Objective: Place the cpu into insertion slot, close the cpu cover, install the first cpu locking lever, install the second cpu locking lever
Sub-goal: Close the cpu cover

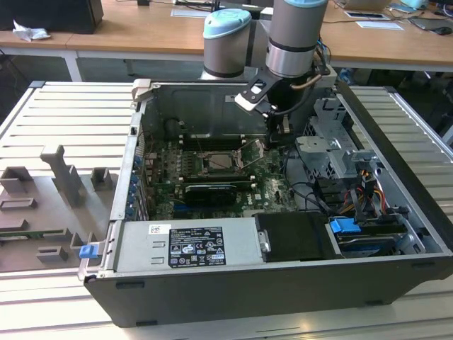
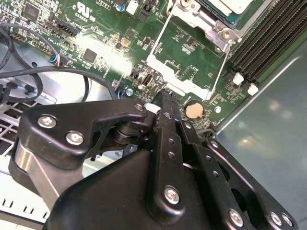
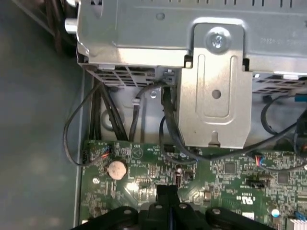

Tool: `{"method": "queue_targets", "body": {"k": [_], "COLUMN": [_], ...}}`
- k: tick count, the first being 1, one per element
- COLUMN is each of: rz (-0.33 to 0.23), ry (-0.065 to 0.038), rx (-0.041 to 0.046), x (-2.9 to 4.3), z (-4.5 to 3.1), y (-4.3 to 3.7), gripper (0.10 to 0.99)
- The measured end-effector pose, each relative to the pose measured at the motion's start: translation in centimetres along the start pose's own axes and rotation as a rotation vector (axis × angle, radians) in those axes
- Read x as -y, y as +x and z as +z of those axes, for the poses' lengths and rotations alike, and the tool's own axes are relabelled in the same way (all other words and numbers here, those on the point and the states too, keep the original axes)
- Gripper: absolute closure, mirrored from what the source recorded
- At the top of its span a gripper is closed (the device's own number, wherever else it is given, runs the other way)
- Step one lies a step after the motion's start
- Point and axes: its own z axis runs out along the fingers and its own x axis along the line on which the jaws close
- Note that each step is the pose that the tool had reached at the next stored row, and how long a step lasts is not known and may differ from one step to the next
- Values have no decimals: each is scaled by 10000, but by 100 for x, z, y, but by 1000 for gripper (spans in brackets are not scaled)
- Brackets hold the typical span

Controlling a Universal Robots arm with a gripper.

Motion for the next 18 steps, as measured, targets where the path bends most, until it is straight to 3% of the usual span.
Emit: {"method": "queue_targets", "body": {"k": [5, 18], "rz": [-1, -2], "ry": [94, 96], "rx": [-4, -6], "x": [9, 284], "z": [3, -6], "y": [0, 13], "gripper": [980, 980]}}
